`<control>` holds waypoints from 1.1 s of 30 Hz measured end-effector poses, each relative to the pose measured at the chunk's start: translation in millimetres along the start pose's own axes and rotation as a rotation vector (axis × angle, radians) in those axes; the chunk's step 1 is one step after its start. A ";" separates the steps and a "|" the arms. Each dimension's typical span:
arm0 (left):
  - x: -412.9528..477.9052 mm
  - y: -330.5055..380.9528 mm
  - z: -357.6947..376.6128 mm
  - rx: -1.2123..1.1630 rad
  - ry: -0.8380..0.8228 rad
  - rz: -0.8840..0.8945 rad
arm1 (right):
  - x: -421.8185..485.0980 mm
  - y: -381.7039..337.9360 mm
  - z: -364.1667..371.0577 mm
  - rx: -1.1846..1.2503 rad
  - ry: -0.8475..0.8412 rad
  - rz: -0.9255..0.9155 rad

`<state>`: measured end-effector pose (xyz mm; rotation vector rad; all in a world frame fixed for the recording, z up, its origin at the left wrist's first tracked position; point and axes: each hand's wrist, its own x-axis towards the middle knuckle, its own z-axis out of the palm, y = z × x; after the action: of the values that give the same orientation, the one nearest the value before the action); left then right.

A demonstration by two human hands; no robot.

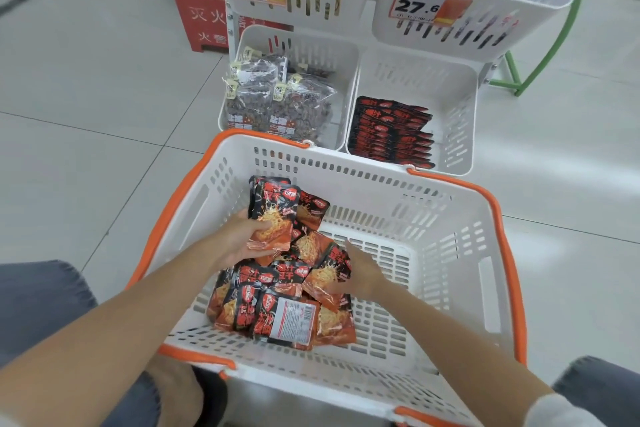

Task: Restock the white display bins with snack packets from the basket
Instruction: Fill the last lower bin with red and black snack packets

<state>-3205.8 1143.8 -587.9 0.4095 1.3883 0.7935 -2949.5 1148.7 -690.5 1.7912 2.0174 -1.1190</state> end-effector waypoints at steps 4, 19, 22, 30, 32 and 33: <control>-7.4 0.8 6.7 0.023 -0.028 -0.002 | -0.2 -18.3 18.6 -0.208 0.087 -0.034; -29.2 33.9 77.8 0.184 -0.386 0.087 | -65.5 -78.2 -147.0 0.478 0.496 -0.424; -23.4 46.0 91.7 0.281 -0.263 0.214 | -71.4 -78.8 -164.4 0.814 0.443 -0.296; 0.8 115.3 161.0 0.656 -0.220 0.681 | -50.4 -44.4 -234.2 0.941 0.374 -0.417; 22.3 131.5 174.4 0.662 -0.208 0.753 | -35.6 -38.5 -251.6 0.773 0.562 -0.435; 33.8 139.9 179.7 0.643 -0.178 0.799 | -27.5 -37.0 -259.8 0.712 0.646 -0.450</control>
<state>-3068.0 1297.3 -485.7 1.5643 1.2790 0.8901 -2895.9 1299.9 -481.1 2.3174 2.7294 -1.7281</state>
